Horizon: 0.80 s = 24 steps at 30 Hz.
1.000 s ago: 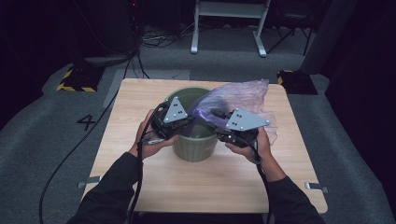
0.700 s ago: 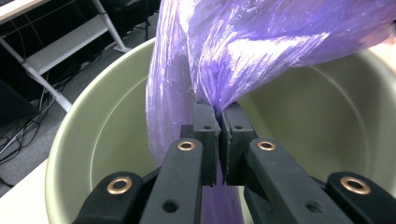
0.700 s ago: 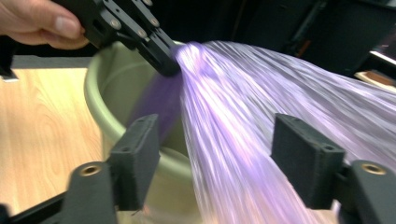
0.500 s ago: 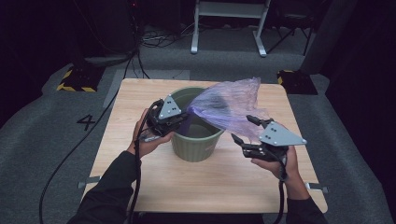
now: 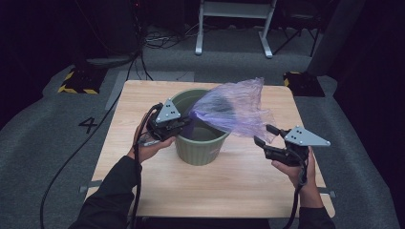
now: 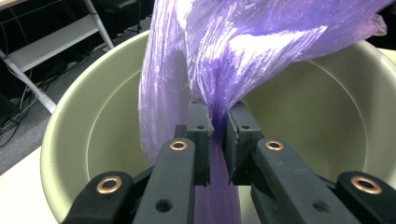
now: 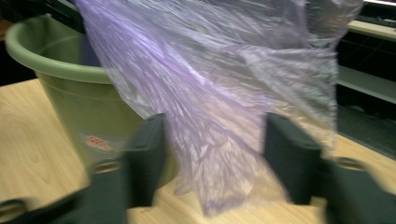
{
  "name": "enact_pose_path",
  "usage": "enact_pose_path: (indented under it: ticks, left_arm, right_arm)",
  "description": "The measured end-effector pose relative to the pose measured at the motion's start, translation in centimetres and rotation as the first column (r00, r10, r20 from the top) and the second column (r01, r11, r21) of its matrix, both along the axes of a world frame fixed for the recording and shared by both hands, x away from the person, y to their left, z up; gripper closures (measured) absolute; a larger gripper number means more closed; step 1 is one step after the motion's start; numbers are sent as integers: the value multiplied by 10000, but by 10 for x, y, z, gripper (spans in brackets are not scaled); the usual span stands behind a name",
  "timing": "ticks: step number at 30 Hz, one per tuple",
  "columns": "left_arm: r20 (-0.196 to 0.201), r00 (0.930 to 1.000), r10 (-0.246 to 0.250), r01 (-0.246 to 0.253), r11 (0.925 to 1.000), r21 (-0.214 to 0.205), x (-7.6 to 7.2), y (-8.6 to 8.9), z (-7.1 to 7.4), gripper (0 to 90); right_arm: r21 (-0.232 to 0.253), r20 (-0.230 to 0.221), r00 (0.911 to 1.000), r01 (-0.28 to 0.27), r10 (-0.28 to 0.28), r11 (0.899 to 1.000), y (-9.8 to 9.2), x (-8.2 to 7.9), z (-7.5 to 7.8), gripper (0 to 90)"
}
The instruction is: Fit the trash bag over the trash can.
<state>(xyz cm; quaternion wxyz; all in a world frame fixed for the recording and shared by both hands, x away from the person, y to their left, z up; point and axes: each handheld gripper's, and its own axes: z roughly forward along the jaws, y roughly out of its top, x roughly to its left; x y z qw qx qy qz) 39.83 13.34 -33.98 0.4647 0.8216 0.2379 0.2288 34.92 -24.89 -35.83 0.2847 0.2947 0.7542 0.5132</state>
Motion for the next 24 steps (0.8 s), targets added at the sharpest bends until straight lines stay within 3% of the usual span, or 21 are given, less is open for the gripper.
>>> enact_pose_path:
  ticks: [2, 5, 9, 12, 15, 17, 19, 20, 24]
  left_arm:
    - [4, 10000, -39, 39, 10000, -4, 0, 2, -1, 825]
    - [15, 10000, -20, 20, 10000, -10, -1, 5, -2, 836]
    - [-14, 10000, 33, -33, 10000, 25, 0, 7, -4, 839]
    - [-31, 10000, 41, -41, 10000, 35, 1, 7, -5, 837]
    - [-36, 10000, 3, -3, 10000, 16, 1, 7, -6, 834]
    - [-20, 10000, -8, 8, 10000, 75, 1, 7, -7, 832]
    - [-34, 10000, -7, 7, 10000, 86, 1, 7, -8, 828]
    - [-52, 10000, 6, -5, 10000, 80, 2, 7, -9, 822]
    - [-106, 9999, 128, -127, 9999, 79, 3, 8, -10, 736]
  right_arm:
    - [-85, 101, 9999, -74, 75, 9999, -1, 1, -2, 516]
    - [25, 157, 9998, 131, -131, 9999, -3, 2, 0, 373]
    - [524, 365, 9970, 665, -684, 9964, -15, 0, 8, 209]
    - [525, 212, 9970, 726, -738, 9960, -19, 4, 7, 161]
    - [156, -125, 9981, 606, -604, 9980, -14, 13, -2, 162]
    - [364, -308, 9987, 426, -414, 9984, -12, 17, -8, 226]
    - [725, -507, 9986, -137, 174, 9973, -12, 22, -12, 404]
    - [783, -478, 9983, -294, 332, 9965, -11, 22, -13, 448]
    - [993, 557, 9933, -1068, 1017, 9893, -6, 13, -8, 725]
